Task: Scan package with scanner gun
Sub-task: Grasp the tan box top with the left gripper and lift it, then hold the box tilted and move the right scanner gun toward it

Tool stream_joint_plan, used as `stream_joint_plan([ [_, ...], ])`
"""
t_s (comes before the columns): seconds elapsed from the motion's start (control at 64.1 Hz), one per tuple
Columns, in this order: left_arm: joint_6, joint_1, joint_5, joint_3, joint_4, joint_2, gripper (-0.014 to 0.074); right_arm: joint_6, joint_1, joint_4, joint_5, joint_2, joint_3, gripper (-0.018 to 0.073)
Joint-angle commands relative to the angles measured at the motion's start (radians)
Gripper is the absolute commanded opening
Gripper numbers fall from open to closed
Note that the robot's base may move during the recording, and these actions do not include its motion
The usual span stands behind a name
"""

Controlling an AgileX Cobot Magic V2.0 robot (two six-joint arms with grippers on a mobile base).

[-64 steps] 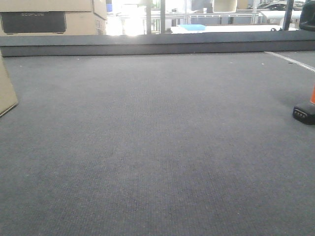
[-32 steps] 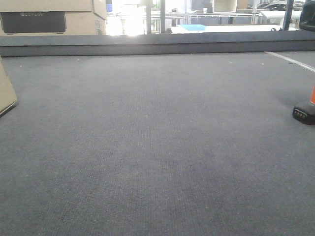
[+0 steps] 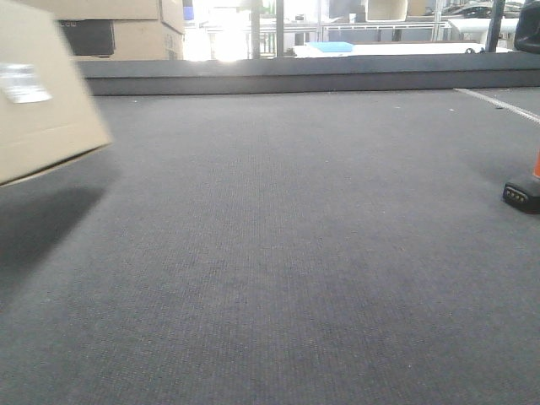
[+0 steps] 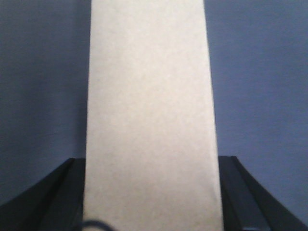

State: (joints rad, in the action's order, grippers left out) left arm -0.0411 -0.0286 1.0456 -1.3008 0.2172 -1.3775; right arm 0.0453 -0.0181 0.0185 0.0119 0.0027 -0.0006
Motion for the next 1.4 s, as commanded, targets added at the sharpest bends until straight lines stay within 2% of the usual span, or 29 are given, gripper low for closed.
stream_joint_plan([
  [0.0,-0.104,-0.099,-0.083,-0.011,-0.006,0.007,-0.0111,0.002,0.001,-0.005,0.018,-0.003,0.001,-0.0169],
  [0.094,-0.235,-0.216,-0.195,-0.011,-0.061,0.007,-0.0111,0.002,0.001,-0.005,0.018,-0.003,0.001,-0.0169],
  [0.265,-0.470,-0.360,-0.319,-0.006,-0.210,-0.011,-0.0111,0.002,0.001,-0.005,0.018,-0.003,0.001,-0.0169],
  [0.39,-0.638,-0.433,-0.378,0.024,-0.324,-0.021,-0.0111,0.002,0.001,-0.005,0.018,-0.003,0.001,-0.0169],
  [0.546,-0.785,-0.509,-0.474,0.100,-0.421,-0.023,-0.0111,0.002,0.001,-0.005,0.020,-0.003,0.001,-0.0169],
  [0.608,-0.808,-0.530,-0.482,0.122,-0.456,-0.025,-0.0111,0.002,0.001,-0.005,0.061,-0.003,0.001,-0.0169],
  [0.717,-0.835,-0.536,-0.530,0.161,-0.459,-0.027,-0.0111,-0.003,0.001,0.004,0.140,-0.003,0.001,-0.0169],
  [0.811,-0.849,-0.536,-0.540,0.178,-0.457,-0.032,-0.0111,-0.003,0.001,0.095,0.026,-0.003,-0.030,-0.0169],
  [0.951,-0.849,-0.536,-0.560,0.180,-0.457,-0.036,-0.0111,-0.003,0.001,0.096,-0.138,-0.003,-0.133,-0.0169],
  [1.154,-0.849,-0.536,-0.592,0.180,-0.459,-0.036,-0.0111,-0.003,0.001,0.088,-0.229,0.181,-0.281,-0.0169],
  [1.388,-0.849,-0.536,-0.592,0.180,-0.459,-0.036,-0.0111,-0.003,0.001,0.088,-0.230,0.484,-0.396,-0.0169],
])
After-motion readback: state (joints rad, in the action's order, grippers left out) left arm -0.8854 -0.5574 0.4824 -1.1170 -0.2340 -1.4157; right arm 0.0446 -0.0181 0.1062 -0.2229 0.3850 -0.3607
